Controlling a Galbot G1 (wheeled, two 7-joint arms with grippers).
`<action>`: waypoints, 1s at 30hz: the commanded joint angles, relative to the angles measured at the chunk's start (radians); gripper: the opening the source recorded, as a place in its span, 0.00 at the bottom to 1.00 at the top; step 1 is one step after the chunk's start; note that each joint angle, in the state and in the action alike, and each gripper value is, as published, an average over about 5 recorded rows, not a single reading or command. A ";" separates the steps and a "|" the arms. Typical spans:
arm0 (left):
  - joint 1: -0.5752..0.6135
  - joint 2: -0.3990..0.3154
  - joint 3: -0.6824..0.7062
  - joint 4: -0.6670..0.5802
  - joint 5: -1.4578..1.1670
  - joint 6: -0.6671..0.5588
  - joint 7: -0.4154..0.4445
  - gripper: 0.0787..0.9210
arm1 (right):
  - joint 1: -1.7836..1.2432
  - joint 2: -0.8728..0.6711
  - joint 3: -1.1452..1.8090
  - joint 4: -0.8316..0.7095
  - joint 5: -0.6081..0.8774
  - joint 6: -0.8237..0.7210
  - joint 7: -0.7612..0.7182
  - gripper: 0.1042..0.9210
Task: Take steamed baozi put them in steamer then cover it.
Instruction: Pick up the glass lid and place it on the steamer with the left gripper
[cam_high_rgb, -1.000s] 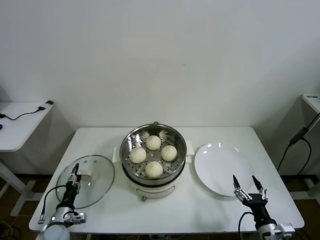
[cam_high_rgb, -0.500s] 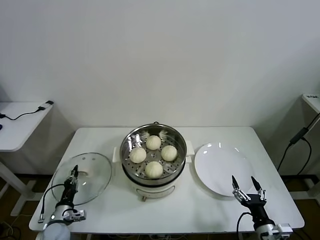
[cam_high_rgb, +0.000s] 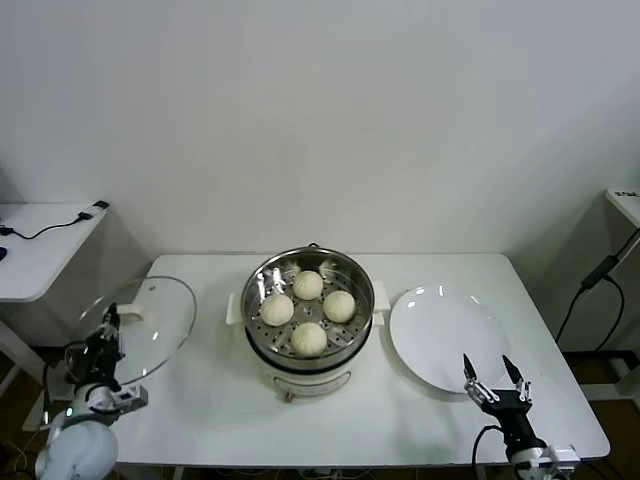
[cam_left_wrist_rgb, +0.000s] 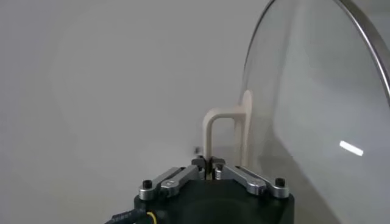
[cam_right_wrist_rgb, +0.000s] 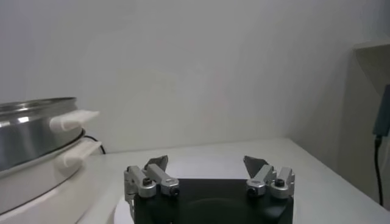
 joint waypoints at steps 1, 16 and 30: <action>-0.016 0.090 0.155 -0.447 -0.082 0.395 0.198 0.07 | 0.007 0.011 -0.005 -0.005 -0.083 -0.035 0.068 0.88; -0.244 -0.180 0.674 -0.433 0.399 0.560 0.399 0.07 | 0.005 0.019 -0.016 -0.022 -0.124 -0.015 0.087 0.88; -0.324 -0.366 0.754 -0.283 0.582 0.560 0.458 0.07 | 0.000 0.019 -0.008 -0.047 -0.118 0.005 0.081 0.88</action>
